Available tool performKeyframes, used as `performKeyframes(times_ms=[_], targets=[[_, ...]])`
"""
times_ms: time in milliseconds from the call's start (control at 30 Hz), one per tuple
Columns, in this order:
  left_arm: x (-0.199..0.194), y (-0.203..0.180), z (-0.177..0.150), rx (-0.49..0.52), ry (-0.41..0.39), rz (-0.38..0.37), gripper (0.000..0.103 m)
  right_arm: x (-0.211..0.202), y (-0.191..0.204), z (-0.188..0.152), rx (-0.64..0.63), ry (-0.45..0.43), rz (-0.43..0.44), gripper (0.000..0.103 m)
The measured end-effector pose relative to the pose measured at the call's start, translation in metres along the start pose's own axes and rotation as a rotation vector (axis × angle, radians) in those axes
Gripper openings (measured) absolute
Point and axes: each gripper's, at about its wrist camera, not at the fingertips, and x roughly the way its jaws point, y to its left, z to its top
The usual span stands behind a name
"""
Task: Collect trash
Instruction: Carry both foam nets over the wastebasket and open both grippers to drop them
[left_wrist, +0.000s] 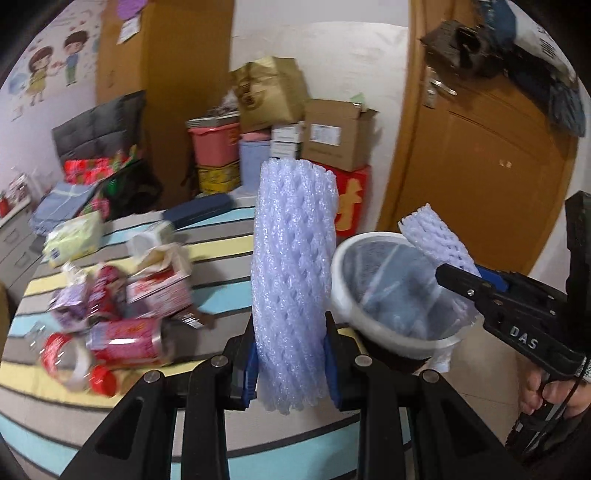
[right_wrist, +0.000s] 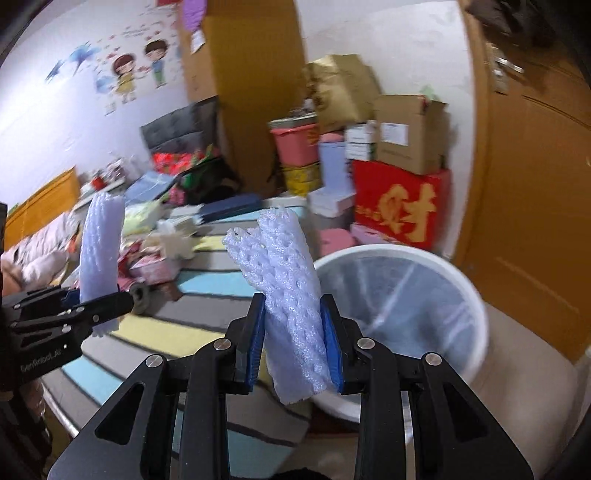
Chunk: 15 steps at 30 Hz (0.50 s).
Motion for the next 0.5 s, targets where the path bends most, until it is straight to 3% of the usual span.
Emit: performKeyframes(times_ms=[233,500], targets=[[0.033,-0.053,0.018,0.077,0.034,-0.1,0.03,0.0,-0.035,-0.007,0.082,0.023,-0.108,0.031],[0.076,-0.087,0.027,0.112,0.087,-0.154,0.03,0.023,-0.065,-0.018,0.127,0.108,-0.187,0.031]])
